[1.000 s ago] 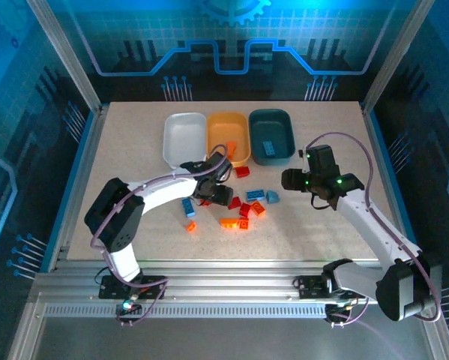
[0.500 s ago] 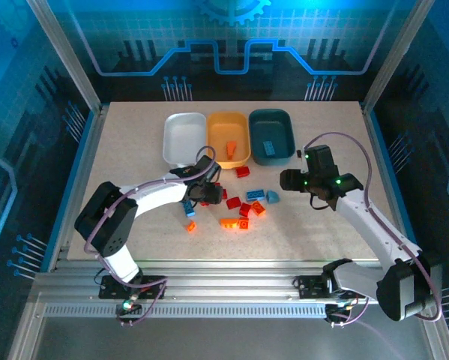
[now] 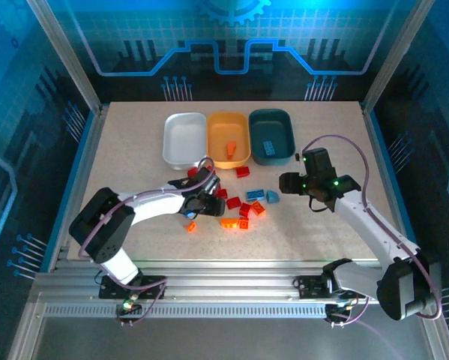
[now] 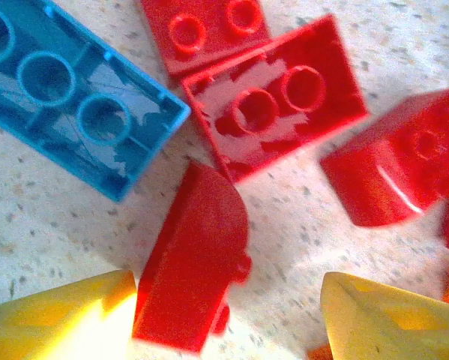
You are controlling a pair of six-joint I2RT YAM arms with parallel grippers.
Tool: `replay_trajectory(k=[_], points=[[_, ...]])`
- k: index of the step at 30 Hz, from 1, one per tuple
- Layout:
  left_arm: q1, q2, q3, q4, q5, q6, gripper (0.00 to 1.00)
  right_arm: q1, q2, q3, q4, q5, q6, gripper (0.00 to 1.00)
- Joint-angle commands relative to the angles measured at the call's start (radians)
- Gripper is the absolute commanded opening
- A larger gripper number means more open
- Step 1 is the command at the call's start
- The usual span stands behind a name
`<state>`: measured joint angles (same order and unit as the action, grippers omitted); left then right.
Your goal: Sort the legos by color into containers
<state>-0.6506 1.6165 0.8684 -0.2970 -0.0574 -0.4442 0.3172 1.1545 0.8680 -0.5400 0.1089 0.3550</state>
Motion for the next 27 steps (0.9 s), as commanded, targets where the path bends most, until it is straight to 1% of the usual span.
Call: replay_trajectory(k=[1, 4, 10, 13, 16, 19, 22, 25, 27], points=[[-0.006, -0.056, -0.023, 0.012, 0.035, -0.018, 0.68, 0.016, 0.01, -0.003, 0.001, 0.023, -0.012, 0.71], [-0.007, -0.04, -0.013, 0.011, 0.006, 0.01, 0.68, 0.015, 0.017, -0.006, 0.006, 0.027, -0.011, 0.71], [-0.006, 0.035, 0.07, -0.077, -0.117, 0.046, 0.66, 0.016, 0.023, -0.001, -0.003, 0.029, -0.012, 0.71], [-0.006, 0.067, 0.091, -0.084, -0.137, 0.07, 0.64, 0.017, 0.024, 0.002, -0.011, 0.033, -0.011, 0.71], [-0.006, 0.112, 0.105, -0.061, -0.106, 0.087, 0.5, 0.016, 0.025, 0.002, -0.011, 0.037, -0.011, 0.71], [-0.008, 0.118, 0.105, -0.043, -0.071, 0.09, 0.4, 0.017, 0.029, 0.003, -0.014, 0.039, -0.008, 0.7], [-0.009, 0.085, 0.091, -0.049, -0.061, 0.089, 0.27, 0.017, 0.027, 0.003, -0.013, 0.041, -0.01, 0.7], [-0.01, 0.028, 0.092, -0.1, -0.061, 0.089, 0.15, 0.017, 0.032, 0.006, -0.008, 0.041, -0.011, 0.7], [-0.013, -0.029, 0.107, -0.147, -0.07, 0.082, 0.12, 0.018, 0.038, 0.006, -0.008, 0.035, -0.012, 0.7]])
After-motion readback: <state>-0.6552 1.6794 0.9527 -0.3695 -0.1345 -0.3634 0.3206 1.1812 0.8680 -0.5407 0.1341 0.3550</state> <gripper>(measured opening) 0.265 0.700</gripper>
